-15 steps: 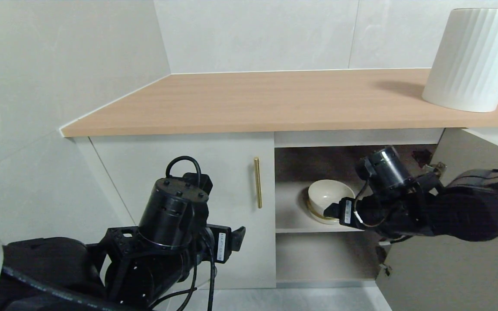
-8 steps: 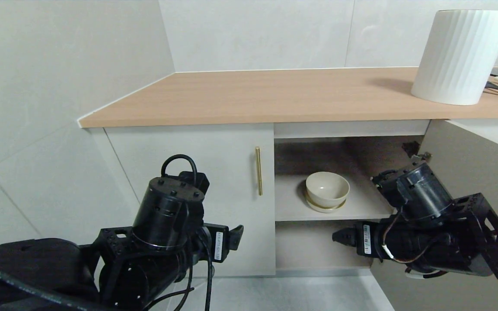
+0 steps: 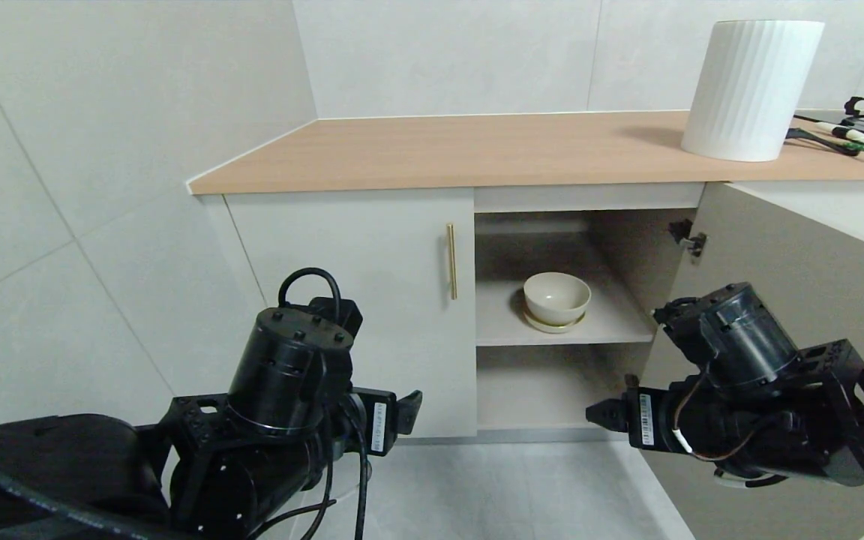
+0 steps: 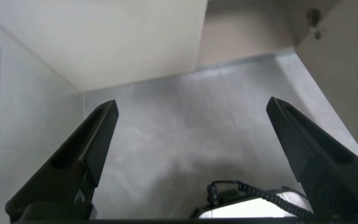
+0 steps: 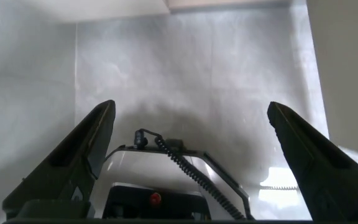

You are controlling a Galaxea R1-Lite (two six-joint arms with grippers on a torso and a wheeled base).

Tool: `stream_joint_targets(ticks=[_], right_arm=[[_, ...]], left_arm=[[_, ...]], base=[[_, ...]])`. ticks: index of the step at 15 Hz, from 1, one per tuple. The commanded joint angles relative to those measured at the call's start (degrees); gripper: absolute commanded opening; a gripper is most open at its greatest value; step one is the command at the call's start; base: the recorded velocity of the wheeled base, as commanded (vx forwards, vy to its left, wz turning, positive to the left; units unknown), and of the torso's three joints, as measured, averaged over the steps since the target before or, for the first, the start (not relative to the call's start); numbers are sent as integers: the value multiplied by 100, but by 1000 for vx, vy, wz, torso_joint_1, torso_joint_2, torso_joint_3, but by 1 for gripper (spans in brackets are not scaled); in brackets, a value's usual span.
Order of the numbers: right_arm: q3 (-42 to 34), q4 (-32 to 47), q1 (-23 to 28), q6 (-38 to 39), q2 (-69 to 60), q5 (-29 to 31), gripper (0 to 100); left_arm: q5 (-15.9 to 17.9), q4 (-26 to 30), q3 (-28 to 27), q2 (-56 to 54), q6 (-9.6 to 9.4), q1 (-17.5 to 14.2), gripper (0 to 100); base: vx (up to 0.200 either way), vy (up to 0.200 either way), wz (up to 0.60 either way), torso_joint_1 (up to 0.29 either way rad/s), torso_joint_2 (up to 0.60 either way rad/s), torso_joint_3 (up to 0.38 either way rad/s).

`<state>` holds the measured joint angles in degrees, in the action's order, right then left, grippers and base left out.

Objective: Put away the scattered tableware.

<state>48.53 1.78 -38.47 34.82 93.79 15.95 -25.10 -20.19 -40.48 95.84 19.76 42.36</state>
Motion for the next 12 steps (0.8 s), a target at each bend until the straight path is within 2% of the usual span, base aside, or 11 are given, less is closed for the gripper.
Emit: stream_joint_targets(ticks=[1,4,12], right_arm=[[-19,-2,-2,-1,-2,5,100],[-19,7,-2,-36,-212,5,100],[-564,420,-2,-19,-1337,-4,100]], left_arm=[[-4,-3,6,31,1,0,100],[-12,-3,14,40,1,0,100],[-100,-20,58,-83,-7,9,100]], base=[[-200,0,0,7,-2,2],[-200,0,0,4,-1,2],[0,0,0,0,0,0]])
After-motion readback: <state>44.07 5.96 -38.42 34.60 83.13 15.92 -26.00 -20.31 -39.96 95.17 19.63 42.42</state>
